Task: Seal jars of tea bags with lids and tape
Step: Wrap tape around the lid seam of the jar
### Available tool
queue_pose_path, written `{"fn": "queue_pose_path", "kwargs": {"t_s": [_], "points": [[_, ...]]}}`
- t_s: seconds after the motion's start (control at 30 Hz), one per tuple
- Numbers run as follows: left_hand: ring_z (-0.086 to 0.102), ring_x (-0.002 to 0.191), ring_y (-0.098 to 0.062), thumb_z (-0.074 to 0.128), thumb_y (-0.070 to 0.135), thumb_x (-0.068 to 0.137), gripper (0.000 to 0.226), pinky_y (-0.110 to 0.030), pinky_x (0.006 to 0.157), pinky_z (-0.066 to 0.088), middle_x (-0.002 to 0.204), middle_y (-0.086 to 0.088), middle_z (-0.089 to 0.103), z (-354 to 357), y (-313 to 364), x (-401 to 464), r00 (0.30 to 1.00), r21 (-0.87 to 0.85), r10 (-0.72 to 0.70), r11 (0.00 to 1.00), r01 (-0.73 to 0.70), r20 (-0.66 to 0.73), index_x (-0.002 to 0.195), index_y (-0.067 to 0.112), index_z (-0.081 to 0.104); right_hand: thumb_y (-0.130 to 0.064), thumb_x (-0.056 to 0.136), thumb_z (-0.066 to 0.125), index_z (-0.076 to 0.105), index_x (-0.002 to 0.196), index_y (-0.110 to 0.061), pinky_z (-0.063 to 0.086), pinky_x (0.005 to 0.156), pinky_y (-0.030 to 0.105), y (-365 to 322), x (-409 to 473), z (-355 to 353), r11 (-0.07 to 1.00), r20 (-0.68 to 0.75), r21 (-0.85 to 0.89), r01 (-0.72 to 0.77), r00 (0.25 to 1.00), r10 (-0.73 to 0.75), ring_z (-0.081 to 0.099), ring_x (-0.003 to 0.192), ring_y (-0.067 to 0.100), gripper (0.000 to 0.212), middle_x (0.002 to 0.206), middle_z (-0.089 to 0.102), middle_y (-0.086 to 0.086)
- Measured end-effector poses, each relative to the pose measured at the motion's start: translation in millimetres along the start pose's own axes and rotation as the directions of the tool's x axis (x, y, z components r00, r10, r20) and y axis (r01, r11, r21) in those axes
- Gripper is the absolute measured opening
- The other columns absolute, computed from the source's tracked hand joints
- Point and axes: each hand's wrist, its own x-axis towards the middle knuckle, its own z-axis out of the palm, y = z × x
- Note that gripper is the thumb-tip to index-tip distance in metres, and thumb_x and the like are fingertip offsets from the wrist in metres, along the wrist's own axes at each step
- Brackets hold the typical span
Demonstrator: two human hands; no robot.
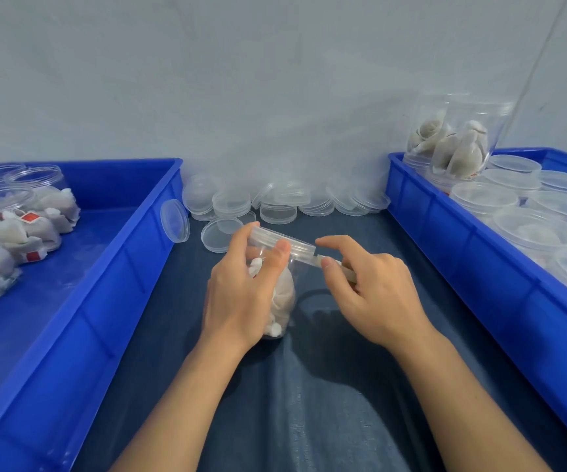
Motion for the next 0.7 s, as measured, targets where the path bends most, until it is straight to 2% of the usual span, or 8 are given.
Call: {"fn": "queue_pose_path", "kwargs": {"t_s": [0.17, 0.3, 0.4, 0.47, 0.6, 0.7], "points": [[0.066, 0.116, -0.006, 0.052, 0.082, 0.081, 0.068, -0.039, 0.103, 0.051, 0.119, 0.016, 0.071, -0.6, 0.6, 0.5, 1.0, -0.044, 0.011, 0.999, -0.01, 0.02, 0.137, 0.044, 0.057, -0.053, 0.097, 0.031, 0.059, 0.13, -0.038, 0.045, 0.062, 0.035, 0.1, 0.4, 1.6, 0.999, -0.02, -0.028, -0.015, 1.0, 0.015, 0.054, 0.055, 0.016, 0.045, 0.053, 0.056, -0.008], [0.066, 0.114, 0.0, 0.053, 0.079, 0.081, 0.064, -0.033, 0.101, 0.051, 0.115, 0.019, 0.073, -0.5, 2.0, -0.9, 1.0, -0.092, 0.008, 0.996, -0.005, 0.03, 0.134, 0.043, 0.06, -0.055, 0.096, 0.029, 0.059, 0.128, -0.041, 0.042, 0.06, 0.033, -1.0, 1.1, 3.4, 0.999, -0.034, -0.049, -0.011, 0.999, 0.009, 0.05, 0.053, 0.014, 0.046, 0.051, 0.052, -0.01], [0.065, 0.111, 0.006, 0.053, 0.079, 0.082, 0.056, -0.026, 0.094, 0.048, 0.112, 0.029, 0.071, -0.4, 5.1, -1.8, 0.999, -0.136, 0.006, 0.991, 0.0, 0.043, 0.126, 0.046, 0.062, -0.054, 0.097, 0.03, 0.059, 0.128, -0.041, 0.044, 0.06, 0.033, -2.3, 0.6, 3.6, 0.999, -0.034, -0.052, -0.01, 0.999, 0.008, 0.049, 0.052, 0.014, 0.044, 0.052, 0.051, -0.011], [0.068, 0.107, 0.002, 0.054, 0.077, 0.083, 0.047, -0.026, 0.092, 0.048, 0.108, 0.026, 0.073, 0.2, 6.6, -1.5, 0.998, -0.173, 0.013, 0.985, -0.004, 0.056, 0.118, 0.047, 0.063, -0.054, 0.097, 0.031, 0.059, 0.127, -0.041, 0.047, 0.06, 0.034, -3.3, 0.4, 3.6, 0.999, -0.036, -0.042, -0.009, 0.999, 0.007, 0.05, 0.051, 0.014, 0.044, 0.052, 0.052, -0.011], [0.072, 0.108, -0.01, 0.059, 0.072, 0.085, 0.036, -0.036, 0.098, 0.054, 0.108, 0.014, 0.076, 0.2, 4.8, -0.4, 0.996, -0.259, 0.028, 0.966, -0.004, 0.09, 0.109, 0.047, 0.067, -0.055, 0.096, 0.03, 0.057, 0.126, -0.041, 0.05, 0.062, 0.037, -5.8, -0.4, 3.5, 1.0, -0.04, -0.026, -0.006, 0.999, 0.005, 0.052, 0.053, 0.015, 0.043, 0.052, 0.053, -0.011], [0.072, 0.111, -0.009, 0.056, 0.074, 0.085, 0.052, -0.039, 0.103, 0.053, 0.114, 0.014, 0.075, -1.8, 2.1, 0.8, 0.994, -0.304, 0.019, 0.953, 0.016, 0.111, 0.122, 0.039, 0.062, -0.054, 0.097, 0.03, 0.056, 0.123, -0.042, 0.047, 0.06, 0.035, -7.9, -2.2, 3.4, 1.0, -0.053, -0.031, 0.002, 0.999, -0.004, 0.053, 0.052, 0.015, 0.039, 0.051, 0.052, -0.011]]}}
